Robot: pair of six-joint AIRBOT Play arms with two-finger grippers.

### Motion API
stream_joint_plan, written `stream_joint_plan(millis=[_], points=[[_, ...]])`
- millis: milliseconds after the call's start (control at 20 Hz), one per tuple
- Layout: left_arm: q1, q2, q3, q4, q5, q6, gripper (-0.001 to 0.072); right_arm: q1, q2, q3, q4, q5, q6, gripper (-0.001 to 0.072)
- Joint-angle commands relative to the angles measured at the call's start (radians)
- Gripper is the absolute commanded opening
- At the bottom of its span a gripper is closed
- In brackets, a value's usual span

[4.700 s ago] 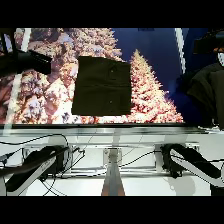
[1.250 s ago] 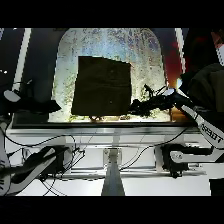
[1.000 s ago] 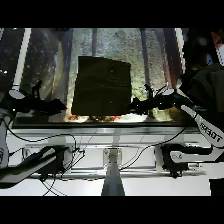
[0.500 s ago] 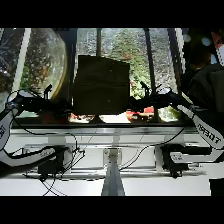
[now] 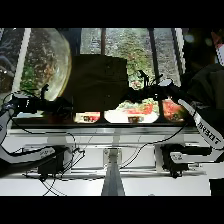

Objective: Fold the clothes and pants, and hang the long-sleeved shirts on hangers.

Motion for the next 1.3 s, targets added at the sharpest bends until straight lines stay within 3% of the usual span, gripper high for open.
stream_joint_plan(millis=[0,200,950,1250], points=[[0.025,-0.002,-0.001,0.016,-0.017,0.048,0.0684,0.001,0.0,0.011,-0.002,0.0,-0.001,0.0052],[-0.014,-0.002,0.0,0.017,-0.017,0.092,0.0681,0.001,0.001,0.011,-0.002,0.006,-0.001,0.0052],[0.061,0.0,0.031,-0.024,-0.07,0.124,0.0674,0.001,0.001,0.011,-0.002,0.02,-0.001,0.0052],[0.034,-0.002,0.028,-0.02,-0.061,0.185,0.0673,0.001,0.0,0.011,-0.002,0.017,-0.001,0.0052]])
